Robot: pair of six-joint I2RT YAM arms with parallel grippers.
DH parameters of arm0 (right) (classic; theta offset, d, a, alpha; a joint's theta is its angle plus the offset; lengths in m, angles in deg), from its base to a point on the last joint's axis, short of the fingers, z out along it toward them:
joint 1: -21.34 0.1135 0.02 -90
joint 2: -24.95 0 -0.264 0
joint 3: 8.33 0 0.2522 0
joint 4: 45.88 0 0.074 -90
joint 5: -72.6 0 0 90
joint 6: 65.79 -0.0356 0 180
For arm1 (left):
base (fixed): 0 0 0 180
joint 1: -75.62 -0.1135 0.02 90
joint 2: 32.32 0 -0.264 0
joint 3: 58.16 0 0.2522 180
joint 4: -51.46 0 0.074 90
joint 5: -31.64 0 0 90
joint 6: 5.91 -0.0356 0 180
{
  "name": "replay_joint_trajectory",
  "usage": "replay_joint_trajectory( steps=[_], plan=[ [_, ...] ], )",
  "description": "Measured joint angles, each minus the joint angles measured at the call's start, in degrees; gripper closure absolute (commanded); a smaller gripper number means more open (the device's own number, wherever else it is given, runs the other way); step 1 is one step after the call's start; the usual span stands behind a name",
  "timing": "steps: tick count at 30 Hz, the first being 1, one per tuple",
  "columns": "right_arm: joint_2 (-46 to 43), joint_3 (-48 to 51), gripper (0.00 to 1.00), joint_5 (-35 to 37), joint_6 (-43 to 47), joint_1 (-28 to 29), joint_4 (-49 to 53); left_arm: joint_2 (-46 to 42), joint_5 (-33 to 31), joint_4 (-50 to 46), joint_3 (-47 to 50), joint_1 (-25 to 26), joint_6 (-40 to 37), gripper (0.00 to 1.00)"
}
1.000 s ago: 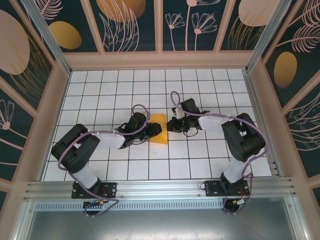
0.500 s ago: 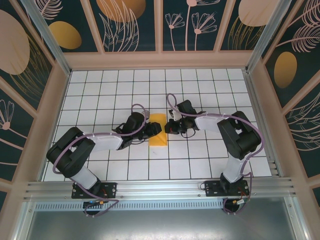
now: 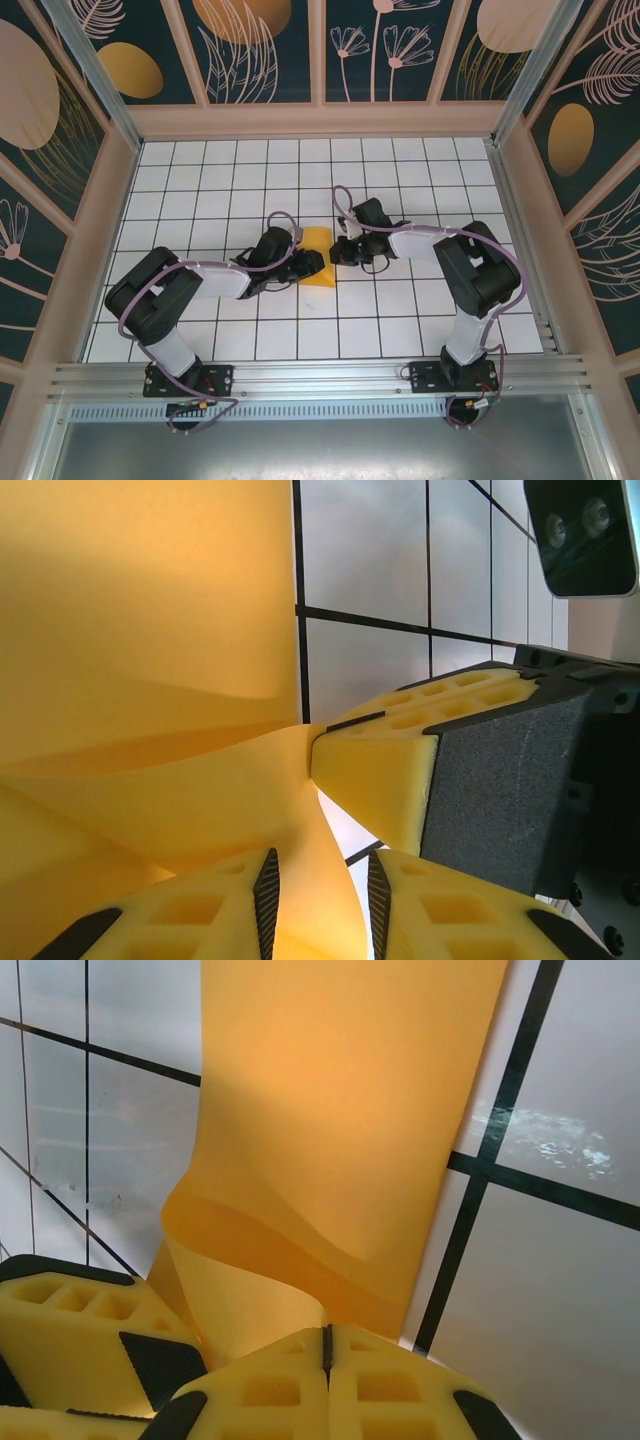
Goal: Fold a paper plane with a square sheet of paper (pick it up from the middle)
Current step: Fold the triangle a second time at the center of the table.
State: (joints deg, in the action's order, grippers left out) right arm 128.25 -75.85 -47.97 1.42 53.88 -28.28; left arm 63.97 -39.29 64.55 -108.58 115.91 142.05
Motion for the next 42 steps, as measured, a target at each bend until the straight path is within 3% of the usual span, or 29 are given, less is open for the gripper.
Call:
replay_joint_trajectory(
  steps=[23,42],
  plan=[
    [-0.02,1.01,0.93,2.69,-0.07,0.7,0.26,0.79,0.94,2.05,-1.57,0.0,0.17,0.67],
    [-0.02,1.05,0.94,4.07,-0.22,0.83,0.26,4.39,0.09,0.83,-3.37,0.0,-0.24,0.72]
  ],
)
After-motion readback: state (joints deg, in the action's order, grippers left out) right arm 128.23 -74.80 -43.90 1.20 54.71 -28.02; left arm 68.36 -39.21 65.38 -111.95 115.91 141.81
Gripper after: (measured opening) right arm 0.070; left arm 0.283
